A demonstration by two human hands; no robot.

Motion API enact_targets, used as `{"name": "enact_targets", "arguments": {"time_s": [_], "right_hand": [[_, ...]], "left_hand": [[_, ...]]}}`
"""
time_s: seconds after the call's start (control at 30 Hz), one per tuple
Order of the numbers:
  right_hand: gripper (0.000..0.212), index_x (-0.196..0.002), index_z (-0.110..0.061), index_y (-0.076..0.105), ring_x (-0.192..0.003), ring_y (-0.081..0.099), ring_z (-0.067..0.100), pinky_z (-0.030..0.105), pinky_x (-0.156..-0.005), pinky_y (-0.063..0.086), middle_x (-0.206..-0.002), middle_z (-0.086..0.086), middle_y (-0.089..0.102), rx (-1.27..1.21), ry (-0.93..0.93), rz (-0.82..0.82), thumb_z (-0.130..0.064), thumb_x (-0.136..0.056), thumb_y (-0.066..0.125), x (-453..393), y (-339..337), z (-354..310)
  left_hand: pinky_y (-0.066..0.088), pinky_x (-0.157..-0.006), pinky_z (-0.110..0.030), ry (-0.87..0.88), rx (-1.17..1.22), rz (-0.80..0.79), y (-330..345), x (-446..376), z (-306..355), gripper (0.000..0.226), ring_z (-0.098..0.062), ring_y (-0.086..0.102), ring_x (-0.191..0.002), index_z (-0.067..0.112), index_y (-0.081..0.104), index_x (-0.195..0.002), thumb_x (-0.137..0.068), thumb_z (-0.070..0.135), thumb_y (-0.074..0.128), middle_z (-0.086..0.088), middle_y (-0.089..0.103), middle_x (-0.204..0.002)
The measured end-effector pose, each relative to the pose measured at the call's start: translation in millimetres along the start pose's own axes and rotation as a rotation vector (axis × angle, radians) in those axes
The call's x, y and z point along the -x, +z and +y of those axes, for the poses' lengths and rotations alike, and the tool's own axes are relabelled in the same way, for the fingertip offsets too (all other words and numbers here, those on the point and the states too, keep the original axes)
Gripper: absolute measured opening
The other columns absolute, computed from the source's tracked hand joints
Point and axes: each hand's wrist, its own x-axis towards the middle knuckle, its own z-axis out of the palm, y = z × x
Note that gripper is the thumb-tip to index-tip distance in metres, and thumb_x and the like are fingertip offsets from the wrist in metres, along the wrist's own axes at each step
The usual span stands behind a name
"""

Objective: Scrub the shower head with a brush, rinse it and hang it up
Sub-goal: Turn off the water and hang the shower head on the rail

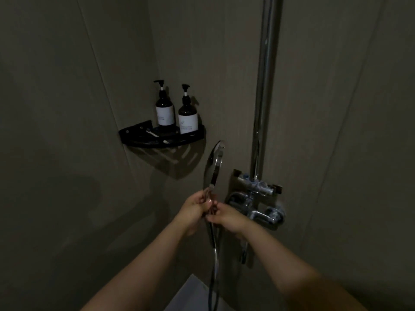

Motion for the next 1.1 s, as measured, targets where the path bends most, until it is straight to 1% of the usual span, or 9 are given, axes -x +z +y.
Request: {"name": "enact_targets", "arguments": {"time_s": [0.13, 0.3, 0.43, 0.5, 0.6, 0.7, 0.8, 0.97, 1.1], "right_hand": [[0.030, -0.102, -0.019, 0.061, -0.096, 0.063, 0.011, 0.026, -0.093, 0.048, -0.100, -0.002, 0.069, -0.147, -0.089, 0.100, 0.006, -0.088, 0.052, 25.0, -19.0, -15.0], [0.023, -0.094, -0.018, 0.065, -0.088, 0.065, 0.014, 0.032, -0.093, 0.047, -0.089, -0.001, 0.070, -0.046, -0.105, 0.209, 0.002, -0.087, 0.056, 53.8, -57.7, -37.4], [0.029, -0.078, -0.015, 0.061, -0.054, 0.060, -0.011, 0.005, -0.063, 0.047, -0.060, -0.013, 0.066, 0.130, -0.129, 0.414, 0.014, -0.079, 0.061, 71.1, -84.1, -57.2], [0.039, -0.071, -0.020, 0.057, -0.047, 0.056, -0.015, 0.001, -0.055, 0.043, -0.064, -0.011, 0.060, 0.158, -0.165, 0.544, 0.018, -0.076, 0.060, 79.0, -93.9, -66.6], [0.031, -0.086, -0.015, 0.059, -0.062, 0.061, -0.009, 0.003, -0.061, 0.045, -0.076, -0.005, 0.062, 0.160, -0.190, 0.700, 0.015, -0.077, 0.061, 84.9, -109.6, -72.5], [0.026, -0.097, -0.013, 0.057, -0.088, 0.059, 0.015, 0.023, -0.081, 0.046, -0.091, 0.006, 0.062, 0.204, -0.142, 0.831, 0.003, -0.078, 0.067, 84.3, -125.1, -77.3], [0.017, -0.084, -0.010, 0.051, -0.085, 0.056, 0.019, 0.027, -0.077, 0.042, -0.088, 0.010, 0.059, 0.329, -0.061, 0.958, -0.012, -0.082, 0.068, 80.5, -137.9, -86.3], [0.035, -0.066, -0.019, 0.035, -0.080, 0.051, 0.019, 0.027, -0.069, 0.037, -0.071, 0.003, 0.048, 0.246, -0.069, 1.138, -0.017, -0.086, 0.064, 61.7, -135.3, -110.8], [0.031, -0.071, -0.021, 0.037, -0.088, 0.062, 0.033, 0.042, -0.082, 0.051, -0.086, 0.022, 0.059, 0.212, -0.105, 1.195, -0.015, -0.086, 0.064, 44.8, -131.8, -121.3]], "left_hand": [[0.057, -0.060, -0.023, 0.043, 0.058, -0.139, 36.3, -1.5, 27.4, 0.028, -0.008, 0.066, -0.066, 0.009, 0.059, -0.095, -0.094, -0.008, 0.036, -0.009, 0.059, -0.083], [0.053, -0.075, -0.023, 0.079, 0.008, -0.248, 78.5, -10.3, 45.5, 0.028, -0.016, 0.062, -0.084, 0.000, 0.054, -0.118, -0.096, 0.000, 0.036, -0.008, 0.063, -0.094], [0.050, -0.065, -0.019, 0.091, -0.079, -0.222, 121.1, -21.6, 52.3, 0.026, -0.018, 0.059, -0.077, 0.009, 0.061, -0.104, -0.096, 0.001, 0.037, -0.007, 0.063, -0.083], [0.050, -0.065, -0.021, 0.116, -0.125, -0.218, 141.4, -27.1, 57.0, 0.025, -0.017, 0.061, -0.077, 0.008, 0.062, -0.106, -0.096, 0.004, 0.039, -0.006, 0.065, -0.084], [0.050, -0.060, -0.013, 0.185, -0.126, -0.191, 162.7, -36.1, 61.8, 0.025, -0.008, 0.061, -0.071, 0.002, 0.062, -0.111, -0.094, 0.001, 0.044, -0.002, 0.064, -0.081], [0.051, -0.074, -0.016, 0.183, -0.087, -0.189, 163.1, -46.2, 54.5, 0.023, -0.014, 0.063, -0.080, 0.005, 0.064, -0.107, -0.090, -0.001, 0.049, -0.003, 0.066, -0.086], [0.049, -0.078, -0.027, 0.116, -0.169, -0.139, 148.5, -49.6, 23.4, 0.016, -0.018, 0.061, -0.080, 0.010, 0.065, -0.089, -0.091, 0.004, 0.050, -0.006, 0.065, -0.083], [0.043, -0.061, -0.015, 0.006, -0.362, -0.189, 122.6, -58.9, -42.9, 0.038, -0.005, 0.057, -0.061, 0.023, 0.065, -0.054, -0.087, 0.005, 0.057, 0.009, 0.062, -0.051], [0.049, -0.069, -0.021, -0.108, -0.423, -0.337, 117.0, -70.4, -46.0, 0.025, -0.010, 0.062, -0.073, 0.022, 0.065, -0.068, -0.090, 0.017, 0.055, 0.006, 0.067, -0.070]]}}
